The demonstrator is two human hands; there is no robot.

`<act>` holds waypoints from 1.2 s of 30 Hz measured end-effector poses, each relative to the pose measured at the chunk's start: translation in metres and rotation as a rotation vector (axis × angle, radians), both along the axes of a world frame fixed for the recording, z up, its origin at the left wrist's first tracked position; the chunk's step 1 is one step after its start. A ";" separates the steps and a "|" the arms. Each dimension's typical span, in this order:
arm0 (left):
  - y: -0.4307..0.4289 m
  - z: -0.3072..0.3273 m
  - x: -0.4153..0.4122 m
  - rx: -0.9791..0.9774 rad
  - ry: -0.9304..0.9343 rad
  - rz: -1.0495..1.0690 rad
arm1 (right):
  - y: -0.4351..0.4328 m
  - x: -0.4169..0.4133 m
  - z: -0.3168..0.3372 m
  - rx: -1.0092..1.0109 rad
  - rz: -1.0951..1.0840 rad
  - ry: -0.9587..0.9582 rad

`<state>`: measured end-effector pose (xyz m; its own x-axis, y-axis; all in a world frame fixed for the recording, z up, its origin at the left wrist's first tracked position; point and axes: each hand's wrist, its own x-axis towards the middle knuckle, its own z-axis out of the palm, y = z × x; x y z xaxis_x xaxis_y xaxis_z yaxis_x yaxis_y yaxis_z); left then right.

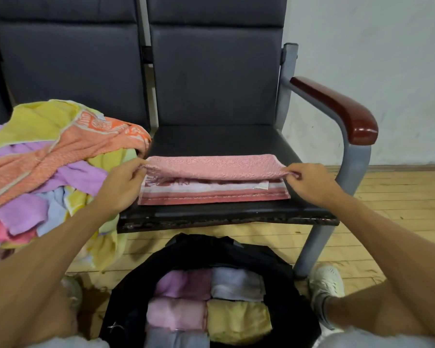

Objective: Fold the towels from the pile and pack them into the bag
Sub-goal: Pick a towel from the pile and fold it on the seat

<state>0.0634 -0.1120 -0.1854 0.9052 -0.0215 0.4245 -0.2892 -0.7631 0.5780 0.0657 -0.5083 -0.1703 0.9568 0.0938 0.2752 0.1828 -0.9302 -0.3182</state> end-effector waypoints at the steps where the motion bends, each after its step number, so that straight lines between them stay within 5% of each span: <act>1: 0.002 -0.003 -0.002 0.040 0.059 -0.006 | -0.002 -0.003 -0.002 -0.046 0.030 0.047; 6: 0.004 -0.007 -0.005 0.099 0.323 -0.009 | -0.004 -0.009 -0.006 -0.077 0.075 0.239; 13: -0.006 -0.010 0.011 -0.006 0.232 0.139 | 0.014 0.011 -0.007 0.129 -0.190 0.131; 22: -0.007 -0.013 0.023 0.021 0.542 0.216 | 0.031 0.031 0.000 0.433 -0.423 0.468; 25: -0.013 -0.004 0.018 -0.172 0.517 0.214 | 0.035 0.032 0.004 0.500 -0.372 0.549; 31: -0.008 0.043 0.022 -1.008 0.617 0.223 | 0.044 0.028 0.007 0.607 -0.221 0.664; 36: -0.052 0.078 0.022 -0.982 0.551 0.133 | 0.050 0.022 0.007 0.712 -0.176 0.672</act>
<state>0.0856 -0.1639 -0.1075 0.9443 0.2114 -0.2522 0.2391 0.0856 0.9672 0.0873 -0.4581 -0.1636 0.9189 -0.0404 -0.3923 -0.3625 -0.4785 -0.7998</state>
